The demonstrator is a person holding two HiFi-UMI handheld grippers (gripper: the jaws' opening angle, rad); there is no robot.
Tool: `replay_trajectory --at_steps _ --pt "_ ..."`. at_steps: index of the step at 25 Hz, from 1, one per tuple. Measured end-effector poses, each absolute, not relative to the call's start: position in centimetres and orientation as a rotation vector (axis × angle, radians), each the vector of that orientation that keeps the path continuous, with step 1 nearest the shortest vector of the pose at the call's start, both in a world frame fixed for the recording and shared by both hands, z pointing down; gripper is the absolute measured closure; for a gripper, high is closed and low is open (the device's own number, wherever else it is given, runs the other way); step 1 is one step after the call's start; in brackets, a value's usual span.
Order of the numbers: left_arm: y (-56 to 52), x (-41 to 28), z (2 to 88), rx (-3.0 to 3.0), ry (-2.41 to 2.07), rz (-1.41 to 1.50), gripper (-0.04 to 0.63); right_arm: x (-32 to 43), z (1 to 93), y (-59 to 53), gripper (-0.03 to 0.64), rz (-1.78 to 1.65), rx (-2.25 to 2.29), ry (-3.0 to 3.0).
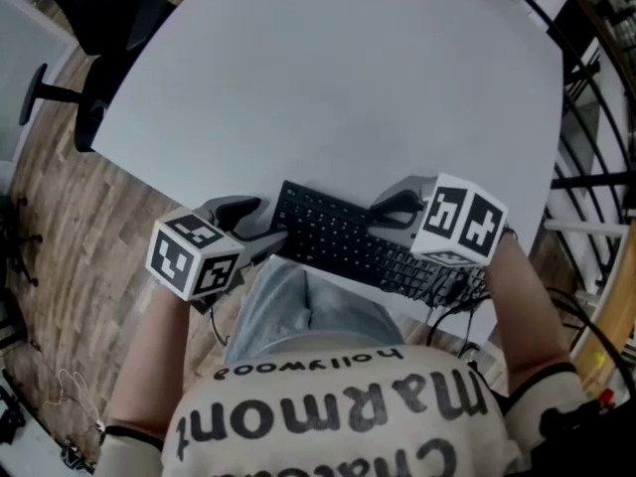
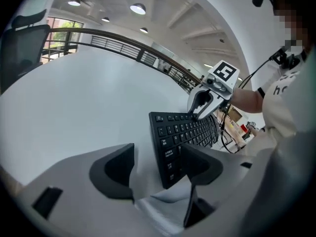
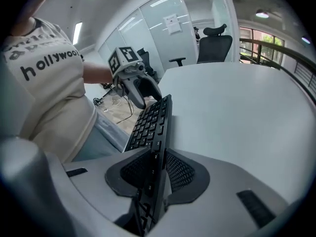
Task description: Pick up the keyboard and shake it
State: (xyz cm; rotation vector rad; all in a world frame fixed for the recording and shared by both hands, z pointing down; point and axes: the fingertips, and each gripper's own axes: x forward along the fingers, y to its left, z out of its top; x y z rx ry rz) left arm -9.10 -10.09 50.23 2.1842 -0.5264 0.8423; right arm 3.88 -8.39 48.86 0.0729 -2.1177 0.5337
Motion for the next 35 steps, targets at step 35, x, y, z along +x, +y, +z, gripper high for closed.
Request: replay_trajectory --at_steps 35 --pt "-8.0 -0.7 49.8 2.155 0.214 0.825 0.393 4.6 45.9 -8.4 0.515 0.381 0.28 -2.242"
